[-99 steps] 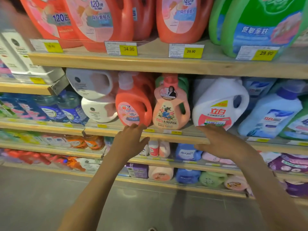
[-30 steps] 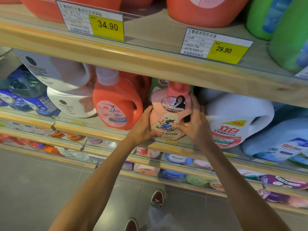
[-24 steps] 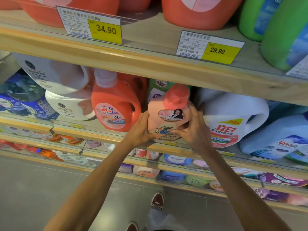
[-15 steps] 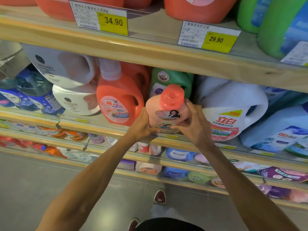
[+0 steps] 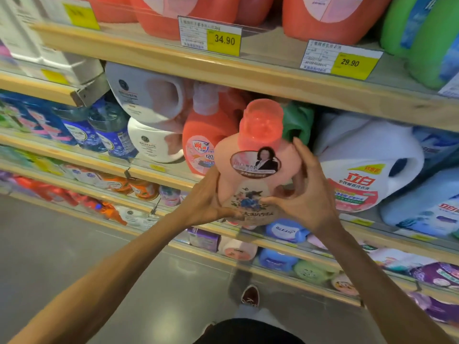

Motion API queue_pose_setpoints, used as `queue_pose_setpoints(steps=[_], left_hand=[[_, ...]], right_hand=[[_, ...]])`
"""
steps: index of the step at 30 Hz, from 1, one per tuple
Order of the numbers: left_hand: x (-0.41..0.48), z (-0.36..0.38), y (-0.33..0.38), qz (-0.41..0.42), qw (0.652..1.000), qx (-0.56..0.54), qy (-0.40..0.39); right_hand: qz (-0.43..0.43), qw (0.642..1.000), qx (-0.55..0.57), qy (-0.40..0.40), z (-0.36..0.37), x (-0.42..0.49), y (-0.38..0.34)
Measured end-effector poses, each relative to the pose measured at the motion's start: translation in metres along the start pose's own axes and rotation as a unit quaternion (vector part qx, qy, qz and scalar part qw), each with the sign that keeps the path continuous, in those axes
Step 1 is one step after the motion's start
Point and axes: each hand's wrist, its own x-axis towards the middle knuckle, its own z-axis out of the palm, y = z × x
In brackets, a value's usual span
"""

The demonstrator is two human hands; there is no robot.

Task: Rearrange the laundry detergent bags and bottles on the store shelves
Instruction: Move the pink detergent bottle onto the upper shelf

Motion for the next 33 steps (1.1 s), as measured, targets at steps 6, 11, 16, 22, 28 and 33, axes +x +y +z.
queue_pose_setpoints(steps=[6, 11, 16, 22, 28, 33], left_hand=[[-0.088, -0.023, 0.012, -0.068, 0.979, -0.194, 0.006], [-0.143, -0.015, 0.023, -0.083, 0.960, -0.258, 0.071], [-0.165, -0.003, 0.038, -0.109, 0.943, -0.290, 0.122], [-0.175, 0.015, 0.070, -0.113, 0.938, -0.307, 0.117], [-0.181, 0.047, 0.118, -0.121, 0.928, -0.335, 0.113], [-0.187, 0.083, 0.172, -0.129, 0.914, -0.366, 0.122]], right_hand=[[0.013, 0.979, 0.196, -0.049, 0.018, -0.027, -0.040], [0.048, 0.977, 0.195, -0.072, 0.027, -0.049, -0.047], [0.100, 0.972, 0.208, -0.043, 0.019, -0.075, -0.063], [0.107, 0.980, 0.165, -0.023, -0.012, -0.102, -0.069], [0.125, 0.986, 0.107, -0.010, -0.063, -0.130, -0.056], [0.122, 0.987, 0.102, 0.010, -0.113, -0.154, -0.041]])
